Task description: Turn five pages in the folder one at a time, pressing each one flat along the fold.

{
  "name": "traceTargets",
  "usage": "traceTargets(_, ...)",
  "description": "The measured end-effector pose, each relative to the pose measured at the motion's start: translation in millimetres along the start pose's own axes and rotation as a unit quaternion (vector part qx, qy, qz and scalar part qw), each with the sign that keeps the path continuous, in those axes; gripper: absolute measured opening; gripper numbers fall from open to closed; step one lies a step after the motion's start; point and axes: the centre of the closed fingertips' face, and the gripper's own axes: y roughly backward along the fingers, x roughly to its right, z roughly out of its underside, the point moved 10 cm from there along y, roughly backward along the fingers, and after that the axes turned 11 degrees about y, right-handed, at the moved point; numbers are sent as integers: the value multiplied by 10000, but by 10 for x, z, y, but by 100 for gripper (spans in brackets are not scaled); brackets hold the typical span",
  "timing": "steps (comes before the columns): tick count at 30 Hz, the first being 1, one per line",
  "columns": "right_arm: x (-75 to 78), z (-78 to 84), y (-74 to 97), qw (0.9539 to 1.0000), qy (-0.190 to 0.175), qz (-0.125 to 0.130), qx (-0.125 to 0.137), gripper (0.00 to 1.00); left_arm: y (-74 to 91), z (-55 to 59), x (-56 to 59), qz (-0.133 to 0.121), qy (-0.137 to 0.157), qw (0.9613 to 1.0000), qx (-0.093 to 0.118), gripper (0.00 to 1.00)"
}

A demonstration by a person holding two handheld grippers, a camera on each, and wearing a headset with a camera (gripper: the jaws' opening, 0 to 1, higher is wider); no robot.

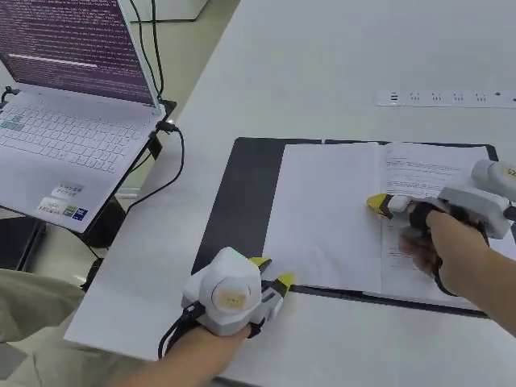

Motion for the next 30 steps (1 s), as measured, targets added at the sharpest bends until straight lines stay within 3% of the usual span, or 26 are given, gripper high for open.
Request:
traceTargets(13,64,-206,-197,9985,-419,-85,348,0,-15,10,0,-12,16,10000,49,23)
traceTargets(23,158,-410,-335,9930,-932,-50,726,0,-15,13,4,-6,16,10000,85,23)
traceTargets(30,173,-570,-466,9925,-951,-29,773,0,-13,32,-8,7,17,9999,132,23)
